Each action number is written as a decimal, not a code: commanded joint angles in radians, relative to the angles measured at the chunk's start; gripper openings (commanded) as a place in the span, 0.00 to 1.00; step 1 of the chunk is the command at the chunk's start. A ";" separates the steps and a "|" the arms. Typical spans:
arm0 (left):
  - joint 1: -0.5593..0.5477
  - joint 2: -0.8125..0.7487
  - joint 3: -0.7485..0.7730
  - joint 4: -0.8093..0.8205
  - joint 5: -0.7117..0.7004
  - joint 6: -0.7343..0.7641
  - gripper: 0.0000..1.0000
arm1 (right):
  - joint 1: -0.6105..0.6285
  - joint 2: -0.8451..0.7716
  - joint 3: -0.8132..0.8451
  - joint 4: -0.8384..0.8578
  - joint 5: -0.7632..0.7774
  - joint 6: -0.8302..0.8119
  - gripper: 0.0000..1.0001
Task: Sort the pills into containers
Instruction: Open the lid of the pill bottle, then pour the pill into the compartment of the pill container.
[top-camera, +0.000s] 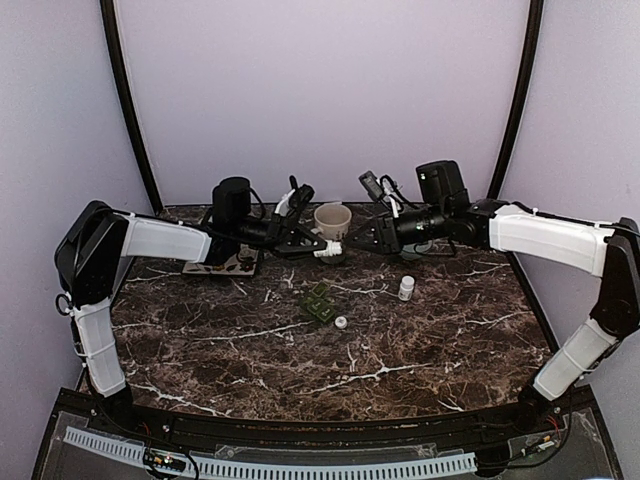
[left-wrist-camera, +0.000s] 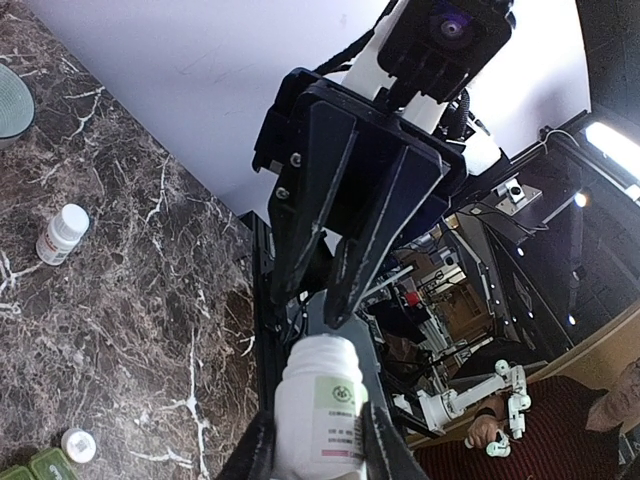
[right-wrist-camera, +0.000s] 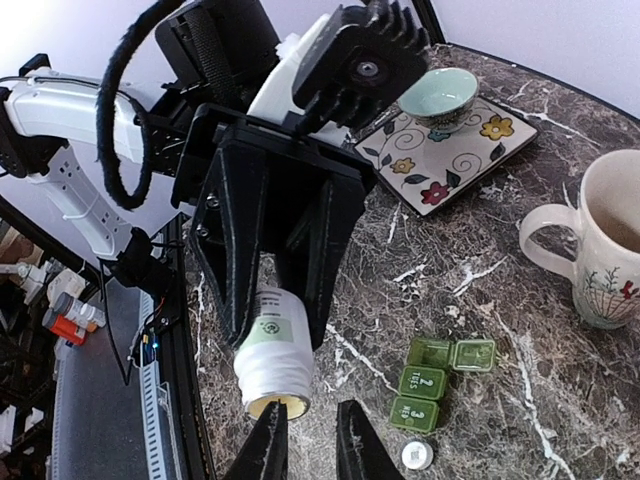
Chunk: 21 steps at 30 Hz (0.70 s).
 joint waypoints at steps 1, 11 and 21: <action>-0.005 -0.003 -0.030 0.014 -0.005 0.053 0.02 | 0.004 -0.038 -0.036 0.096 0.040 0.039 0.17; 0.002 -0.030 -0.047 -0.083 -0.014 0.143 0.02 | 0.009 -0.057 -0.136 0.011 0.223 0.024 0.23; 0.010 -0.109 -0.143 -0.205 -0.080 0.269 0.02 | 0.095 -0.002 -0.144 -0.122 0.434 -0.046 0.28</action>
